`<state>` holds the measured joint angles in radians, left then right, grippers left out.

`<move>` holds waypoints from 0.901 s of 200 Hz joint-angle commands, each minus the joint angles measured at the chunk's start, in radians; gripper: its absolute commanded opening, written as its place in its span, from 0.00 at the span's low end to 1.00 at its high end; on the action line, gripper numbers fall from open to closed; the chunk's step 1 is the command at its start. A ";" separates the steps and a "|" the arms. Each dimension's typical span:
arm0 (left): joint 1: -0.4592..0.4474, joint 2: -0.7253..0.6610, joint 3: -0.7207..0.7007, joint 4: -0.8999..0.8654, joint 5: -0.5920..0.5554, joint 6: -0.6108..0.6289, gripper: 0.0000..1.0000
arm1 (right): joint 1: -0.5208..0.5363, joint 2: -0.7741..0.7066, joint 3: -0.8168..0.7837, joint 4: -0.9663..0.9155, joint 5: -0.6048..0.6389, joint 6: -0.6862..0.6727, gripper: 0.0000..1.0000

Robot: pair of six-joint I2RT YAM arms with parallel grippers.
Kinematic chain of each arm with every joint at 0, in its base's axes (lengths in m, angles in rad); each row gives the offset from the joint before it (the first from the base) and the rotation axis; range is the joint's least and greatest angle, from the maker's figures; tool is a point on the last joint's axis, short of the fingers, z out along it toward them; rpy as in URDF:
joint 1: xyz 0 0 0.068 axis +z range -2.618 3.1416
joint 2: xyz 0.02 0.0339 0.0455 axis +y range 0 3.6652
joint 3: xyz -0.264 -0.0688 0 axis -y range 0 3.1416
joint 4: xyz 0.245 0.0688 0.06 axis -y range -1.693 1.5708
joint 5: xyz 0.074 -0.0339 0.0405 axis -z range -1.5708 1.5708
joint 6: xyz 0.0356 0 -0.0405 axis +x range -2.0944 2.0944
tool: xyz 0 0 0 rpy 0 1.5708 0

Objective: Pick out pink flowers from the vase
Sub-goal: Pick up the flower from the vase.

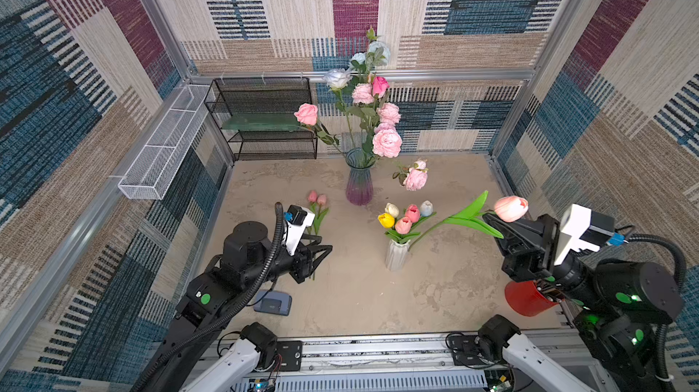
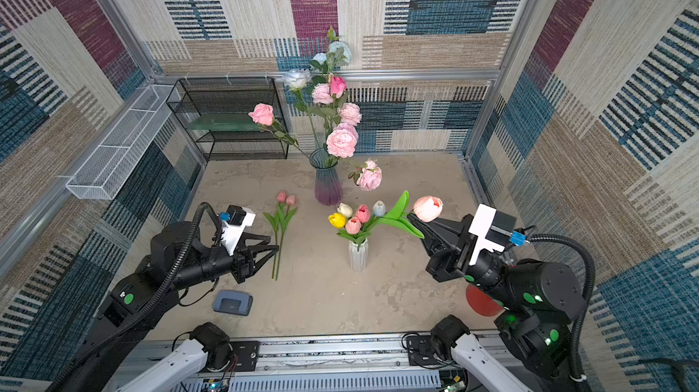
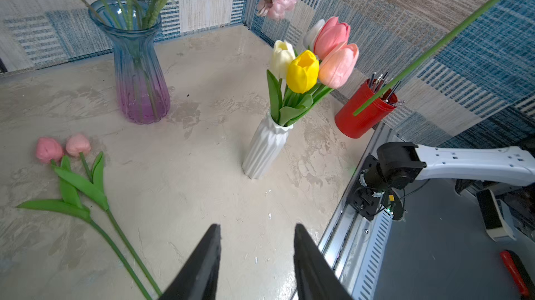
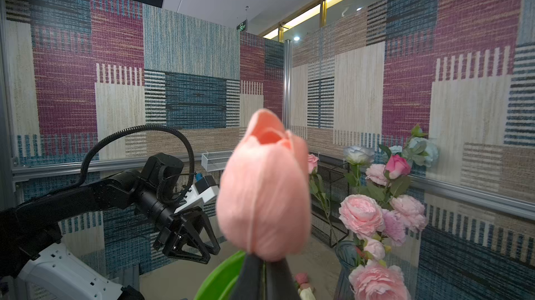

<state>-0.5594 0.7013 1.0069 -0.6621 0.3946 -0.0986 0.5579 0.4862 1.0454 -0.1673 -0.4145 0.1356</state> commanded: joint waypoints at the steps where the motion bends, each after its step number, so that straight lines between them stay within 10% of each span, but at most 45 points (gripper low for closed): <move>1: -0.032 0.027 0.029 -0.001 0.044 0.071 0.45 | 0.001 0.028 -0.058 0.114 -0.064 0.100 0.00; 42: -0.156 0.100 0.076 0.012 -0.033 0.135 0.45 | 0.054 0.122 -0.169 0.314 -0.054 0.277 0.00; 116: -0.398 0.244 0.131 0.085 -0.236 0.294 0.45 | 0.317 0.309 -0.109 0.299 0.168 0.210 0.00; 180: -0.414 0.211 0.085 0.157 -0.275 0.286 0.20 | 0.339 0.306 -0.110 0.296 0.213 0.203 0.00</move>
<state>-0.9714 0.9268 1.1080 -0.5613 0.1421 0.1654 0.8963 0.8017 0.9348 0.1001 -0.2424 0.3496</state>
